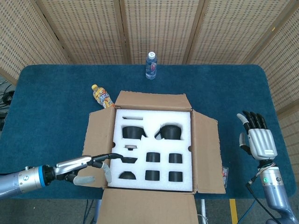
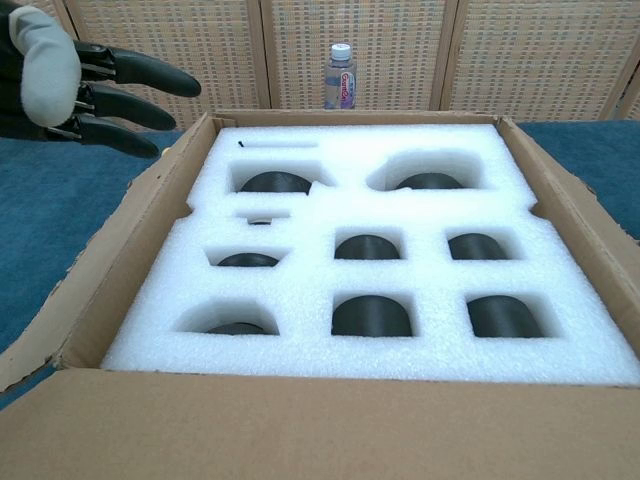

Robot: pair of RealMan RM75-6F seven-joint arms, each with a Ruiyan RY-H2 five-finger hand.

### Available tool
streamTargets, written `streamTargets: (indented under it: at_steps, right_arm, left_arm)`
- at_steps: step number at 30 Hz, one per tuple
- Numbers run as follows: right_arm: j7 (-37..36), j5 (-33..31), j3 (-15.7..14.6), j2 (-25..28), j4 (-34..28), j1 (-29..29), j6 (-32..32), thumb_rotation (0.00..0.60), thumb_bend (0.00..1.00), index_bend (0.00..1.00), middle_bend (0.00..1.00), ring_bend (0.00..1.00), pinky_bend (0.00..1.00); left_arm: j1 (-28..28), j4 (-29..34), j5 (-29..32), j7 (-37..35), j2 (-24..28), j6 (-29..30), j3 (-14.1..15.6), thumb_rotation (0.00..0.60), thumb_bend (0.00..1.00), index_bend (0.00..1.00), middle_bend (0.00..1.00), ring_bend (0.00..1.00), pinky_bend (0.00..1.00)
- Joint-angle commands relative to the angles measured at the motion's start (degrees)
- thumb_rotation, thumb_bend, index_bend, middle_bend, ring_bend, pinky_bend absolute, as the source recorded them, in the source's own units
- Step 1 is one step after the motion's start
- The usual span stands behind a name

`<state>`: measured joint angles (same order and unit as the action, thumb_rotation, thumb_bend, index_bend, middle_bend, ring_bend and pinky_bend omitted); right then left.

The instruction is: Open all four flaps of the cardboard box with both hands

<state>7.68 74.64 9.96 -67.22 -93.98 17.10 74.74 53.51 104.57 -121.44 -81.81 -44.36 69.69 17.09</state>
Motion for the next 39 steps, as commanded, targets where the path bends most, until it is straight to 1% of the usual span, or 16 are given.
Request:
streamTargets:
  at_steps: [1,2,3,4,5,8,10,13,15,18,21,27,34,39]
  right_arm:
    - [0.19,-0.29,-0.01,-0.07,0.28,0.1,-0.3,0.6,0.72,0.12,0.08,0.0,0.01]
    - [0.32,-0.42,0.01,-0.11,0.44,0.16,-0.43,0.6,0.72,0.12,0.08,0.0,0.01]
    - [0.37,-0.49,0.01,-0.14,0.5,0.17,-0.47,0.6,0.72,0.12,0.08,0.0,0.01]
    - [0.45,-0.58,-0.01,-0.2,0.67,0.18,-0.54,0.6,0.72,0.12,0.08,0.0,0.01]
    - [0.49,-0.6,-0.04,-0.22,0.74,0.17,-0.54,0.6,0.72,0.12,0.08,0.0,0.01]
    - [0.75,-0.59,-0.18,-0.4,1.19,0.1,-0.46,0.6,0.72,0.12,0.08,0.0,0.01]
    - [0.97,-0.54,-0.2,-0.55,1.52,0.11,-0.39,0.6,0.72,0.12,0.08,0.0,0.01]
    - [1.2,-0.39,-0.26,-0.78,1.86,0.06,-0.12,0.6,0.72,0.12,0.08,0.0,0.01]
    - [1.2,-0.18,-0.34,-0.92,2.09,-0.01,0.07,0.6,0.72,0.12,0.08,0.0,0.01]
    - [1.11,0.19,-0.41,-1.23,2.51,-0.12,0.49,0.6,0.72,0.12,0.08,0.0,0.01]
    - [0.7,0.95,-0.53,-1.86,3.28,-0.3,1.26,0.6,0.73,0.11,0.08,0.0,0.01]
    - [-0.35,3.17,-1.24,-3.44,5.28,-0.9,3.07,0.6,0.73,0.11,0.08,0.0,0.0]
    - [0.06,5.31,-2.12,-4.83,6.16,-1.73,5.11,0.6,0.74,0.11,0.08,0.0,0.0]
    - [0.7,5.82,-2.62,-5.37,6.12,-2.58,6.23,0.6,0.74,0.11,0.08,0.0,0.0]
  left_arm:
    - [-4.67,1.21,9.39,16.5,0.49,-3.87,-2.66,0.183,0.29,0.4,0.01,0.0,0.0]
    - [-6.09,1.59,11.78,21.37,0.3,-4.24,-3.33,0.224,0.3,0.4,0.01,0.0,0.0]
    - [-7.07,1.87,13.41,24.52,0.09,-4.32,-3.79,0.236,0.3,0.4,0.01,0.0,0.0]
    - [-9.11,2.24,16.72,30.73,-0.43,-4.18,-4.69,0.249,0.3,0.4,0.01,0.0,0.0]
    - [-10.05,2.47,18.17,33.49,-0.77,-4.0,-5.1,0.265,0.3,0.4,0.01,0.0,0.0]
    - [-14.05,3.04,25.1,45.6,-2.49,-2.67,-7.11,0.303,0.3,0.4,0.01,0.0,0.0]
    - [-16.63,3.12,28.73,52.37,-3.73,-1.16,-8.0,0.326,0.3,0.4,0.01,0.0,0.0]
    - [-20.8,2.3,32.91,61.57,-5.63,1.93,-8.75,0.378,0.3,0.4,0.01,0.0,0.0]
    - [-23.1,1.76,34.73,65.5,-6.81,3.8,-9.06,0.395,0.3,0.4,0.01,0.0,0.0]
    - [-26.09,0.56,36.86,69.95,-8.26,6.33,-9.41,0.414,0.3,0.4,0.01,0.0,0.0]
    - [-29.78,-0.89,38.77,74.86,-10.21,10.1,-9.8,0.425,0.3,0.39,0.01,0.0,0.0]
    - [-35.21,-2.78,39.56,80.16,-12.59,15.25,-10.44,0.441,0.3,0.39,0.01,0.0,0.0]
    - [-40.69,-5.32,39.29,83.8,-15.86,20.91,-11.46,0.452,0.3,0.39,0.01,0.0,0.0]
    - [-43.23,-6.67,39.4,83.88,-17.47,21.92,-11.82,0.448,0.3,0.39,0.01,0.0,0.0]
